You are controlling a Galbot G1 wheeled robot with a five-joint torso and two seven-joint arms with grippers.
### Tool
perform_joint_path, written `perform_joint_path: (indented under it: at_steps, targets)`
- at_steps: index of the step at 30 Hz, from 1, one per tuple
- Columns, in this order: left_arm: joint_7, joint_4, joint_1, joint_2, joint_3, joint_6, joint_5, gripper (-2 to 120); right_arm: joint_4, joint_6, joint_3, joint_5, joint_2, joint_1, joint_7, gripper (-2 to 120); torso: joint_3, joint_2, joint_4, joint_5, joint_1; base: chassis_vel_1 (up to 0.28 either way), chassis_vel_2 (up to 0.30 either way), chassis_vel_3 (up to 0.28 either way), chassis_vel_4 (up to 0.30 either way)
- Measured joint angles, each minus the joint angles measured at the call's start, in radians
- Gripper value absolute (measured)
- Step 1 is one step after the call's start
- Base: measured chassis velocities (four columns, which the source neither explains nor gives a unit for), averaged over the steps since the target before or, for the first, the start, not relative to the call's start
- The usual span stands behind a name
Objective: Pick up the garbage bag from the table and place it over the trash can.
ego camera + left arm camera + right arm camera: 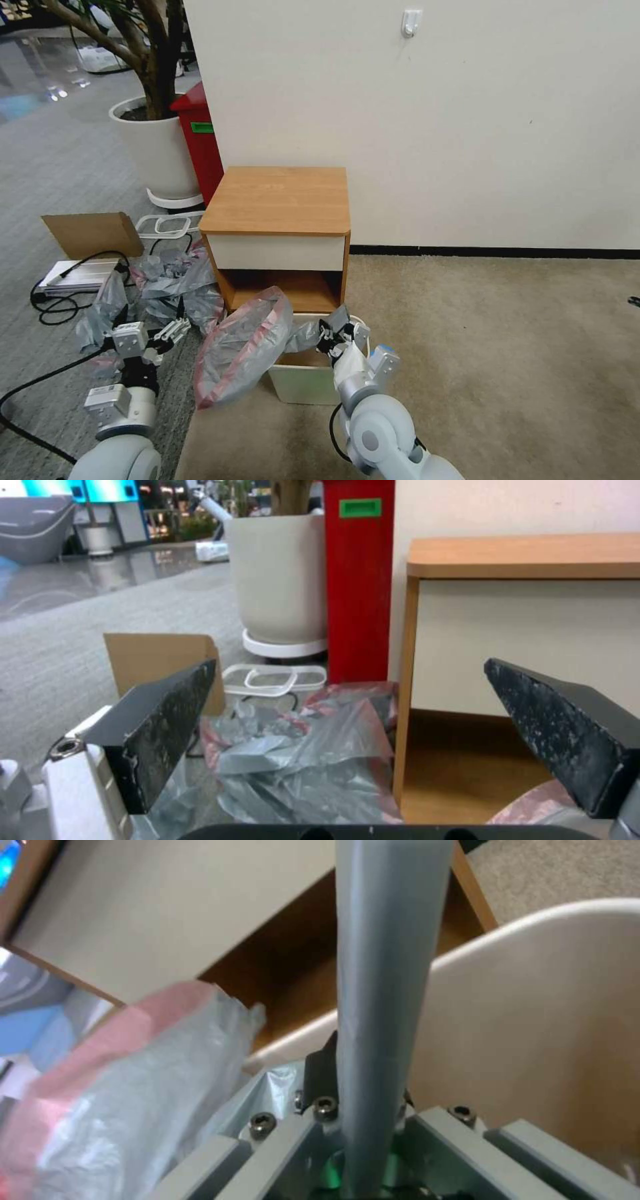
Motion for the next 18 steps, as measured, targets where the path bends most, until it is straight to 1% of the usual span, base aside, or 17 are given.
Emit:
perform_joint_path:
  at_steps: [1,2,5,6,7,8,9,11,12,14,15,16,17,18]
  targets:
    - [0.0,0.0,0.0,0.002,0.0,0.0,0.0,100,0.0,-0.01,-0.002,-0.003,0.0,0.0,0.014,6,0.0,0.0,0.0,0.0,0.0,0.0,0.0,0.0,0.0]
    - [0.0,0.0,0.0,0.002,0.0,0.0,0.0,100,0.0,-0.01,-0.002,-0.003,0.0,0.0,0.014,6,0.0,0.0,0.0,0.0,0.0,0.0,0.0,0.0,0.0]
    - [0.0,-0.002,-0.001,0.003,0.009,0.0,0.002,100,0.016,-0.055,-0.017,-0.008,0.002,0.002,0.101,21,0.0,0.0,0.0,0.0,0.0,0.0,0.0,0.0,0.0]
    - [0.0,-0.002,-0.001,0.003,0.009,0.0,0.002,100,0.016,-0.055,-0.017,-0.008,0.002,0.002,0.101,21,0.0,0.0,0.0,0.0,0.0,0.0,0.0,0.0,0.0]
    - [0.001,-0.002,-0.001,0.002,0.012,0.001,0.004,100,0.018,-0.064,-0.02,-0.008,0.002,0.003,0.114,24,0.0,0.0,0.0001,0.0,0.0,0.0,0.0,0.0,0.0]
    - [0.001,-0.002,-0.001,0.001,0.017,0.001,0.007,100,0.021,-0.077,-0.021,-0.007,0.001,0.005,0.132,30,0.0,0.0,0.0,0.0,0.0,0.0,0.0,0.0,0.0]
    - [0.001,-0.002,-0.001,0.001,0.017,0.001,0.007,100,0.021,-0.077,-0.021,-0.007,0.001,0.005,0.132,30,0.0,0.0,0.0,0.0,0.0,0.0,0.0,0.0,0.0]
    - [0.002,-0.002,-0.002,-0.002,0.025,0.001,0.014,100,0.026,-0.108,-0.021,0.003,0.0,0.01,0.161,39,0.0,0.0,0.0,0.0001,0.0,0.0,0.0,0.0,0.0]
    - [0.002,-0.002,-0.002,-0.004,0.029,0.001,0.016,100,0.035,-0.135,-0.021,0.015,-0.001,0.013,0.182,45,0.0,0.0,0.0,0.0,0.0,0.0,0.0,0.0,0.0]
    - [0.003,-0.001,-0.004,-0.005,0.032,0.001,0.018,100,0.051,-0.186,-0.023,0.037,-0.005,0.017,0.217,54,0.0,0.0,0.0001,0.0,0.0,0.0,0.0,0.0,0.0]
    - [0.003,-0.001,-0.004,-0.005,0.032,0.001,0.018,100,0.051,-0.186,-0.023,0.037,-0.005,0.017,0.217,54,0.0,0.0,0.0001,0.0,0.0,0.0,0.0,0.0,0.0]
    - [0.003,-0.001,-0.005,-0.006,0.033,0.001,0.019,100,0.06,-0.207,-0.026,0.044,-0.007,0.018,0.233,57,0.0,0.0,0.0,0.0,0.0,0.0,0.0,0.0,0.0]
    - [0.003,-0.001,-0.006,-0.007,0.034,0.001,0.019,100,0.069,-0.229,-0.028,0.049,-0.01,0.019,0.249,64,0.0,0.0,0.0,0.0001,0.0,0.0,0.0,0.0,0.0]
    - [0.004,0.0,-0.007,-0.008,0.035,0.001,0.019,100,0.075,-0.245,-0.03,0.052,-0.014,0.02,0.259,67,0.0,0.0,0.0001,0.0,0.0,0.0,0.0,0.0,0.0]
